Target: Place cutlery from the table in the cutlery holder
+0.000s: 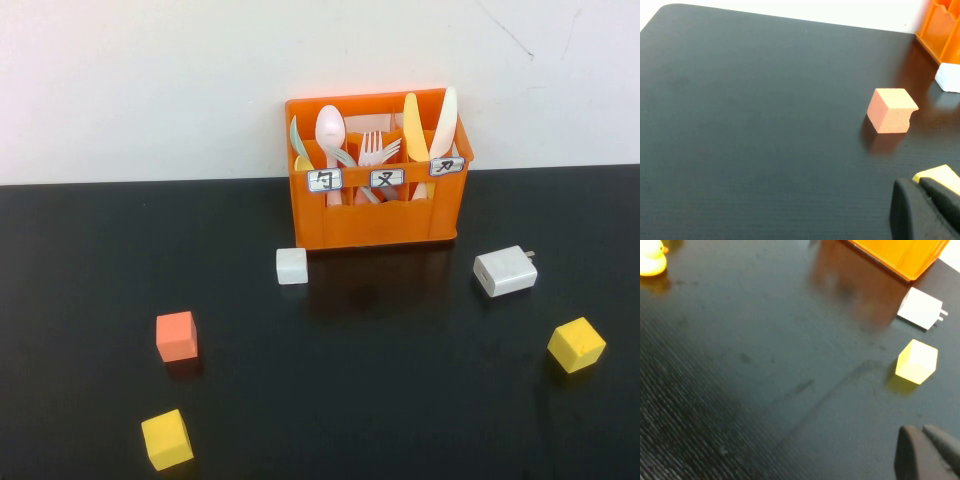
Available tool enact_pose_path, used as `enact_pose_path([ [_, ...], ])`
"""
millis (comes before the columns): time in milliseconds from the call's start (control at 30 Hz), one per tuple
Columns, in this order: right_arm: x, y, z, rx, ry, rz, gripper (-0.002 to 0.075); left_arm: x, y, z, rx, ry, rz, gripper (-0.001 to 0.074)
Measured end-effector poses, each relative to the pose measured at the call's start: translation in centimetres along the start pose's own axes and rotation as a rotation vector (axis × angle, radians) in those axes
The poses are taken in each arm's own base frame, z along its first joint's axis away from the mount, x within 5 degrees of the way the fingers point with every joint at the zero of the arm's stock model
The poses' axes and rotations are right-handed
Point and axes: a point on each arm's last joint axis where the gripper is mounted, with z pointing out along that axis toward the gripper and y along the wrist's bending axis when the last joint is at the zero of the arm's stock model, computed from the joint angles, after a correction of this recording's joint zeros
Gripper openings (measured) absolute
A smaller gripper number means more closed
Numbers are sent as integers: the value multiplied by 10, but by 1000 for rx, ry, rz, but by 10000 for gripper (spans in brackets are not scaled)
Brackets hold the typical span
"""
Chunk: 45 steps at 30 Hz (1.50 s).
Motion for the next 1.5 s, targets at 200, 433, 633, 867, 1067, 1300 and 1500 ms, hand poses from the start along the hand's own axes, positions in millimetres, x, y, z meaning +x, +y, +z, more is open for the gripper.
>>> enact_pose_path([
  [200,-6,-5,5,108,-89,8,-2,0,0,0,0,-1,0,-1],
  [433,10,-18,33,419,-131,28,-2,0,0,0,0,0,0,-1],
  [633,40,-23,53,591,-49,126,-2,0,0,0,0,0,2,-1],
  [867,66,-14,62,636,-35,188,-2,0,0,0,0,0,-16,-1],
  [1067,82,-6,72,609,-28,232,-2,0,0,0,0,2,-21,-1],
  [1300,82,-5,73,595,-34,261,-2,0,0,0,0,2,-21,-1],
  [1500,82,-5,73,591,-37,269,-2,0,0,0,0,2,-23,-1],
])
